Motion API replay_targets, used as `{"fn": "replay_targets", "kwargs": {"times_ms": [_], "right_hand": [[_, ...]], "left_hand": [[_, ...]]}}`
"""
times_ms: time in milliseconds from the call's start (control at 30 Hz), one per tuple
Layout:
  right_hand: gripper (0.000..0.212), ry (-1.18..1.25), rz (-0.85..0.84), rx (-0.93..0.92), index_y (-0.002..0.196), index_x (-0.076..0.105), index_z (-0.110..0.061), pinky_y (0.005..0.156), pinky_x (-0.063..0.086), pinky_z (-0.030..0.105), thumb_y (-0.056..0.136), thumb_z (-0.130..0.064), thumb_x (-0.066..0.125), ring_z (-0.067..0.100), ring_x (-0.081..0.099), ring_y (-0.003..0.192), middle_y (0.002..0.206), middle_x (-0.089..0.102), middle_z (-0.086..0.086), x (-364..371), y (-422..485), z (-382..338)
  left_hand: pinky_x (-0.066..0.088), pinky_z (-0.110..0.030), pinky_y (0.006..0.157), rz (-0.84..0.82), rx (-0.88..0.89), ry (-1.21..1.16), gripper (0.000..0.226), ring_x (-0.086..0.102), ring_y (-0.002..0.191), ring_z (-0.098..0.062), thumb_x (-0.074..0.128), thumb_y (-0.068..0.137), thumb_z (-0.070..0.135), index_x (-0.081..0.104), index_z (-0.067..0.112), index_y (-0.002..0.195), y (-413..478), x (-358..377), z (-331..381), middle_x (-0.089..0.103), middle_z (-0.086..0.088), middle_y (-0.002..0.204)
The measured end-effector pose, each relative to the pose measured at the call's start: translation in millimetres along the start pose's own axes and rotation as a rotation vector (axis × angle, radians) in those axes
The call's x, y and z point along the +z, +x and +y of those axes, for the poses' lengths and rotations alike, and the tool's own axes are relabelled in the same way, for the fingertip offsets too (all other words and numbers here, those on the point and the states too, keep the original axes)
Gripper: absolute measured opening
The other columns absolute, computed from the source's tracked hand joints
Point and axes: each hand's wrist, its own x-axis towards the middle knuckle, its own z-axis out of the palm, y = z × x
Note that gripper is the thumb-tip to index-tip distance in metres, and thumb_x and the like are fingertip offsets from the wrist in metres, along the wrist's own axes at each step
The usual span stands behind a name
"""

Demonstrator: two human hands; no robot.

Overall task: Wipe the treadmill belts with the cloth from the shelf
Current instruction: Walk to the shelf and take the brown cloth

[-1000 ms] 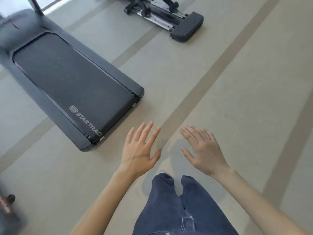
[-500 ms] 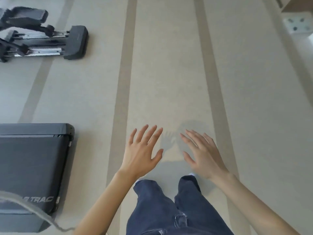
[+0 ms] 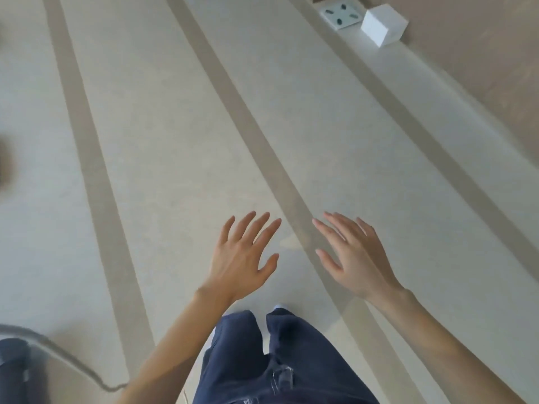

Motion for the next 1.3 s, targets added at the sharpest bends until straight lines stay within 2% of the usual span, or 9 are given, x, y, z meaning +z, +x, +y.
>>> {"fn": "replay_targets", "kwargs": {"times_ms": [233,400,600,833,1033,1100,1200,1300], "right_hand": [[0.052,0.025,0.132,0.086,0.137,0.051,-0.017,0.104,0.041,0.049,0.094,-0.042,0.037,0.024,0.050,0.128,0.142,0.051,0.005,-16.5,31.9,40.6],[0.052,0.010,0.087,0.134,0.135,0.053,-0.018,0.102,0.042,0.050,0.093,-0.043,0.038,0.025,0.052,0.126,0.140,0.052,0.005,-6.5,71.9,64.9],[0.050,0.000,0.065,0.181,0.134,0.055,-0.020,0.103,0.041,0.050,0.093,-0.043,0.037,0.022,0.052,0.126,0.138,0.055,0.003,-24.0,156.8,99.4],[0.050,-0.019,0.182,0.173,0.133,0.056,-0.019,0.103,0.041,0.052,0.092,-0.042,0.039,0.023,0.054,0.124,0.136,0.057,0.004,-68.4,275.3,148.9],[0.051,-0.008,0.221,0.164,0.135,0.053,-0.019,0.103,0.041,0.050,0.093,-0.043,0.037,0.023,0.052,0.126,0.138,0.054,0.005,-82.0,340.2,187.1],[0.050,-0.007,0.187,0.157,0.135,0.053,-0.019,0.102,0.043,0.050,0.095,-0.045,0.034,0.023,0.053,0.125,0.138,0.054,0.004,-77.3,357.1,207.0],[0.058,0.006,0.140,0.157,0.134,0.053,-0.021,0.101,0.044,0.050,0.100,-0.051,0.016,0.023,0.054,0.124,0.138,0.055,0.003,-73.9,382.3,245.3],[0.061,0.018,0.126,0.163,0.131,0.056,-0.021,0.099,0.046,0.051,0.100,-0.052,0.014,0.023,0.057,0.121,0.134,0.058,0.003,-80.8,405.4,288.4]], "left_hand": [[0.022,-0.046,0.110,0.067,0.091,0.006,0.056,0.042,0.132,-0.029,0.038,0.089,0.046,0.047,0.023,0.139,80.5,-10.3,11.7,0.047,-0.002,0.143],[0.030,-0.049,0.107,0.045,0.116,0.010,0.055,0.044,0.131,-0.028,0.039,0.089,0.046,0.049,0.023,0.137,135.3,-7.7,-1.0,0.049,-0.002,0.142],[0.029,-0.050,0.108,-0.005,0.137,0.021,0.057,0.043,0.131,-0.027,0.038,0.088,0.048,0.045,0.026,0.140,227.4,-23.7,-34.4,0.046,-0.001,0.144],[0.030,-0.052,0.108,0.068,0.216,0.028,0.058,0.043,0.131,-0.028,0.037,0.089,0.048,0.041,0.026,0.142,355.2,-65.5,-67.6,0.046,-0.002,0.143],[0.032,-0.054,0.107,0.082,0.204,0.009,0.058,0.042,0.132,-0.030,0.036,0.089,0.049,0.042,0.025,0.142,430.0,-77.3,-71.0,0.046,-0.003,0.143],[0.034,-0.056,0.106,0.061,0.194,0.014,0.058,0.044,0.131,-0.031,0.035,0.090,0.050,0.043,0.025,0.141,452.2,-70.6,-68.6,0.047,-0.003,0.143],[0.032,-0.055,0.106,0.027,0.161,0.034,0.058,0.044,0.131,-0.030,0.035,0.089,0.051,0.042,0.027,0.142,491.7,-60.2,-62.1,0.046,-0.003,0.144],[0.031,-0.054,0.106,0.016,0.142,0.035,0.058,0.045,0.130,-0.030,0.036,0.089,0.050,0.043,0.027,0.141,536.8,-58.1,-48.6,0.048,-0.002,0.142]]}}
